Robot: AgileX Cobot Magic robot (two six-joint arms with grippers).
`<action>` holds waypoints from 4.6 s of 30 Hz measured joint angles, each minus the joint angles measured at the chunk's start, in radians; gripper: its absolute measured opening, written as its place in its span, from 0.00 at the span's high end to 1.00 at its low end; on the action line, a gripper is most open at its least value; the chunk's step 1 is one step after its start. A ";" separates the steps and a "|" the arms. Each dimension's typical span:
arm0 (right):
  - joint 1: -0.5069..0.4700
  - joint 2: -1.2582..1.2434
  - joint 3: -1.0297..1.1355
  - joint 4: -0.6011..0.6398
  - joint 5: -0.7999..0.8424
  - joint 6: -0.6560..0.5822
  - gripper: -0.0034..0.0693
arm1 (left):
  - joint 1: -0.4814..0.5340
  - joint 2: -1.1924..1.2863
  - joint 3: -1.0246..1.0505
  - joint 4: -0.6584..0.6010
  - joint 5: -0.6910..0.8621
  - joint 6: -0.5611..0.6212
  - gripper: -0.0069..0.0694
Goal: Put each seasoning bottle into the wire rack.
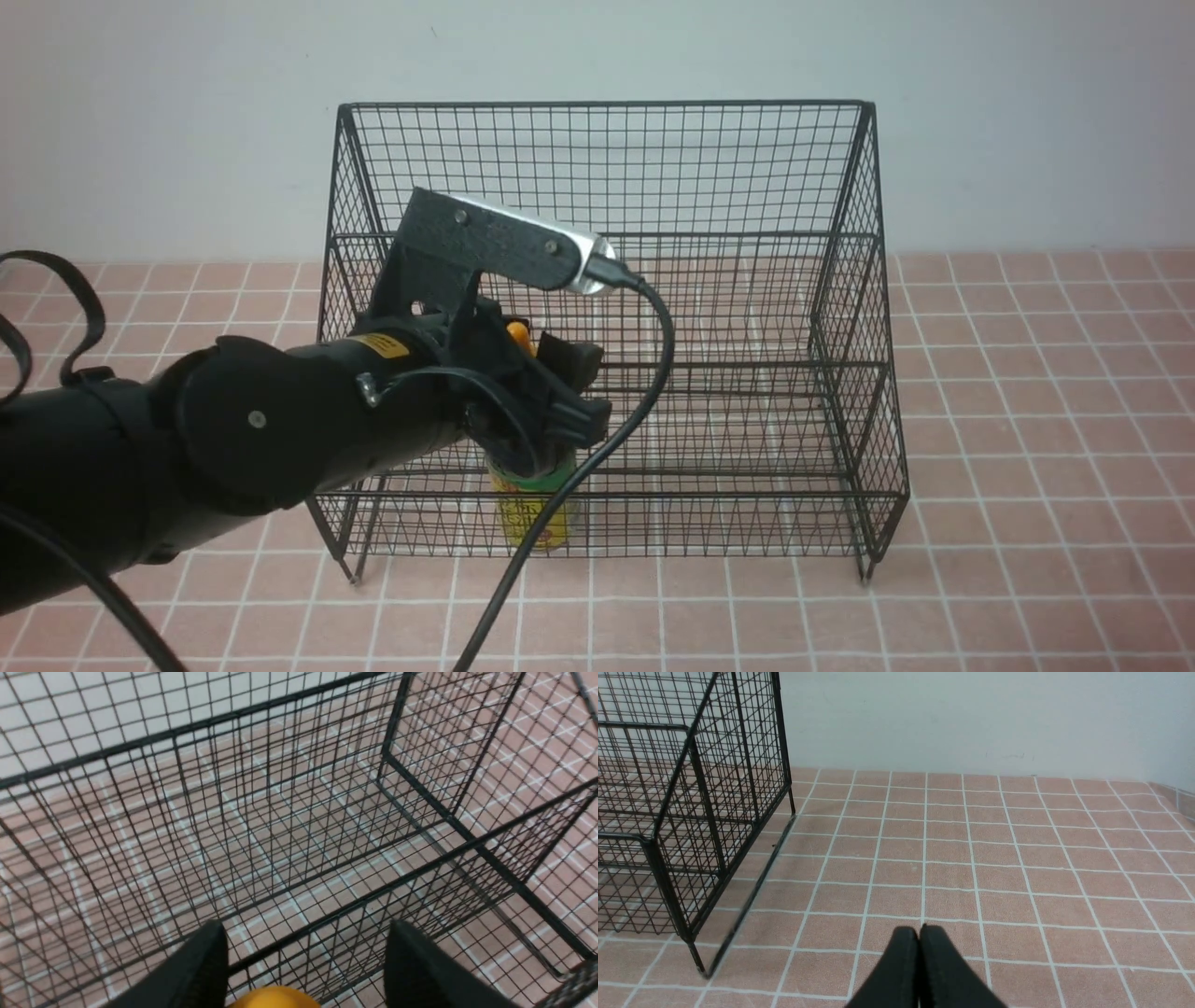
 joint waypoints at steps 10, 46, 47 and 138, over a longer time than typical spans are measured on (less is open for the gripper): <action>0.000 0.000 0.000 0.000 0.000 0.000 0.97 | 0.000 -0.280 0.000 -0.001 0.098 0.081 0.54; 0.000 0.000 0.000 0.000 0.000 0.000 0.97 | 0.000 -0.915 0.004 0.300 0.561 -0.123 0.92; 0.000 0.000 0.000 0.000 0.000 0.000 0.97 | 0.000 -0.938 0.016 0.386 0.557 -0.217 0.92; 0.000 0.000 0.000 0.000 0.000 0.000 0.97 | 0.498 -1.416 0.843 0.765 0.428 -0.622 0.92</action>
